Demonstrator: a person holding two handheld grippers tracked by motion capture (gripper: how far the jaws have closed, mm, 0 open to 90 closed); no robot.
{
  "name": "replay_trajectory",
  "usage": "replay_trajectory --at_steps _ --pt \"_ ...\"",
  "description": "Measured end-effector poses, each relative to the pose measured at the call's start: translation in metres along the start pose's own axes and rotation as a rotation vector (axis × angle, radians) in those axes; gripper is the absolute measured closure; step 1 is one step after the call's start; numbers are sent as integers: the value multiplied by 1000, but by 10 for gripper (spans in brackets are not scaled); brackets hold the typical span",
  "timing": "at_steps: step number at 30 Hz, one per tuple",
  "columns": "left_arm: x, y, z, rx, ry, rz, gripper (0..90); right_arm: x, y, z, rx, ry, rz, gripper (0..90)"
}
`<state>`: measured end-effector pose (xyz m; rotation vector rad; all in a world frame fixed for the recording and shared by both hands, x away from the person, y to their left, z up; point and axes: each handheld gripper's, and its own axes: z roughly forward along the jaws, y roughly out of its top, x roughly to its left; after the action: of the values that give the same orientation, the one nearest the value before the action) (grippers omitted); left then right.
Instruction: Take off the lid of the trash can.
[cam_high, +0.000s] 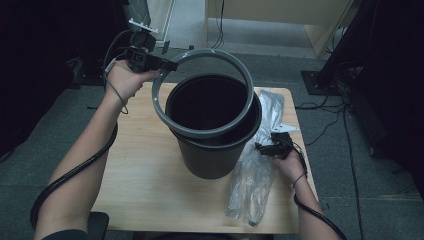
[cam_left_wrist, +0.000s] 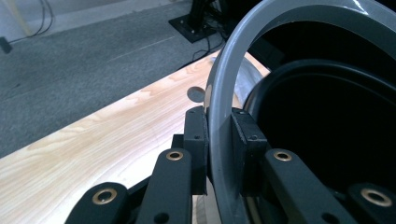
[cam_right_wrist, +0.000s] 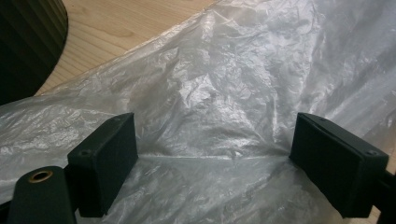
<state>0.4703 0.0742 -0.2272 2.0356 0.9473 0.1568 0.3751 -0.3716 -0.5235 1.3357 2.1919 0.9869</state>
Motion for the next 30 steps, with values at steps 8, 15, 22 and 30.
replay_trajectory --at_steps 8,15,22,30 --pt "9 -1 -13 22 66 -2 779 0 0 0 0 0 0 141" --pt "20 -2 -22 24 91 -20 778 0 0 0 0 0 2 141" --pt "31 -4 -32 13 124 -44 778 0 0 0 0 0 2 141" --pt "42 -9 -44 -4 140 -75 777 0 0 0 0 0 2 141"
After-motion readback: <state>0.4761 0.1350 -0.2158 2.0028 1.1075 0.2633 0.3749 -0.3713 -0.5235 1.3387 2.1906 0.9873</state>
